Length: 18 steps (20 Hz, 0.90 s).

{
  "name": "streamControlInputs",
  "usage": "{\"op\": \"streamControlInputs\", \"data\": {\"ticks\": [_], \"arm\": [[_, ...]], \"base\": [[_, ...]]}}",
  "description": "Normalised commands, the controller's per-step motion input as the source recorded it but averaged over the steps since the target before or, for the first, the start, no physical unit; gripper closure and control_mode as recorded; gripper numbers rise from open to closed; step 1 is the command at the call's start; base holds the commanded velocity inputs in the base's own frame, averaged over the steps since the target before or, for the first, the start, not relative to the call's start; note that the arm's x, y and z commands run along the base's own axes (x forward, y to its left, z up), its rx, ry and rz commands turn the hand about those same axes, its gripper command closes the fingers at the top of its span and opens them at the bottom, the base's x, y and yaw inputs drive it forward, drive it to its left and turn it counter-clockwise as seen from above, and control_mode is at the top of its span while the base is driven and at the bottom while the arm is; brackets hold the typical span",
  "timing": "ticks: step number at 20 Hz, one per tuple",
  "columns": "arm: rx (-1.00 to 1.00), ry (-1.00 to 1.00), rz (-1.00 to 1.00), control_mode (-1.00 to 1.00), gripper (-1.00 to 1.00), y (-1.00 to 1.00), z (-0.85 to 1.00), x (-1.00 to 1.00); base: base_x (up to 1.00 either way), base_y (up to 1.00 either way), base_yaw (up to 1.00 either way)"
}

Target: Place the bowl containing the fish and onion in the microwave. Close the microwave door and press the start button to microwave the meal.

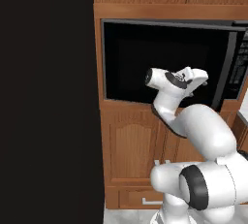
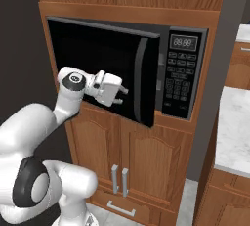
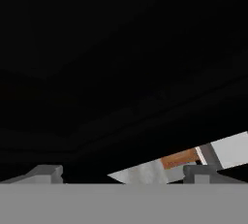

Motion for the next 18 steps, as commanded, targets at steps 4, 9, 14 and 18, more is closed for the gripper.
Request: {"op": "streamControlInputs", "data": {"ticks": [4, 9, 14, 18], "arm": [[0.28, -0.11, 0.21, -1.0, -1.0, -0.95, 0.0, 1.0], [0.26, -0.12, 0.34, -1.0, -1.0, -0.76, 0.0, 1.0], [0.19, -0.14, 0.44, -1.0, -1.0, -0.5, 0.0, 0.91], [0.09, -0.38, 0.54, -1.0, -1.0, -0.51, -0.03, -0.09]], "base": [[0.0, 0.0, 0.0], [0.0, 0.0, 0.0], [0.0, 0.0, 0.0], [0.0, 0.0, 0.0]]}}
